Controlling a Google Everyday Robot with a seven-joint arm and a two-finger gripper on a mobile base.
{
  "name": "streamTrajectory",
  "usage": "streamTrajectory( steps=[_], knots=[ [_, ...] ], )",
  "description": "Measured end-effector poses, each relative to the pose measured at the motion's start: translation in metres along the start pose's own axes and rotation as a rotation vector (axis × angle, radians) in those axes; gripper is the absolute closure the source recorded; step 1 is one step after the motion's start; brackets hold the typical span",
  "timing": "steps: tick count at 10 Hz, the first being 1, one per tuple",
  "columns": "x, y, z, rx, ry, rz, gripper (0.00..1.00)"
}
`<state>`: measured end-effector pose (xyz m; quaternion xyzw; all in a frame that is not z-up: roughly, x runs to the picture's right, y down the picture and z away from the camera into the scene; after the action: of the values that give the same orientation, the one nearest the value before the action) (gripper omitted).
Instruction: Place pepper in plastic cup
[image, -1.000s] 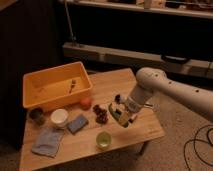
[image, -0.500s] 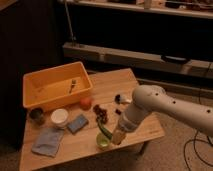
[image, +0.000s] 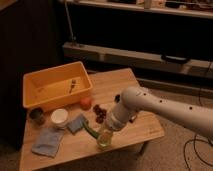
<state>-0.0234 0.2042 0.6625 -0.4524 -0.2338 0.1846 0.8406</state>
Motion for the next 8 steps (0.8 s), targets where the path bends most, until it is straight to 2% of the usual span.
streamTrajectory(
  steps=[2, 5, 8],
  knots=[
    [0.007, -0.008, 0.004, -0.012, -0.024, 0.01, 0.95],
    [0.033, -0.016, -0.004, -0.019, -0.052, 0.047, 0.95],
    [0.04, -0.018, -0.011, -0.009, -0.043, 0.055, 0.93]
  ],
)
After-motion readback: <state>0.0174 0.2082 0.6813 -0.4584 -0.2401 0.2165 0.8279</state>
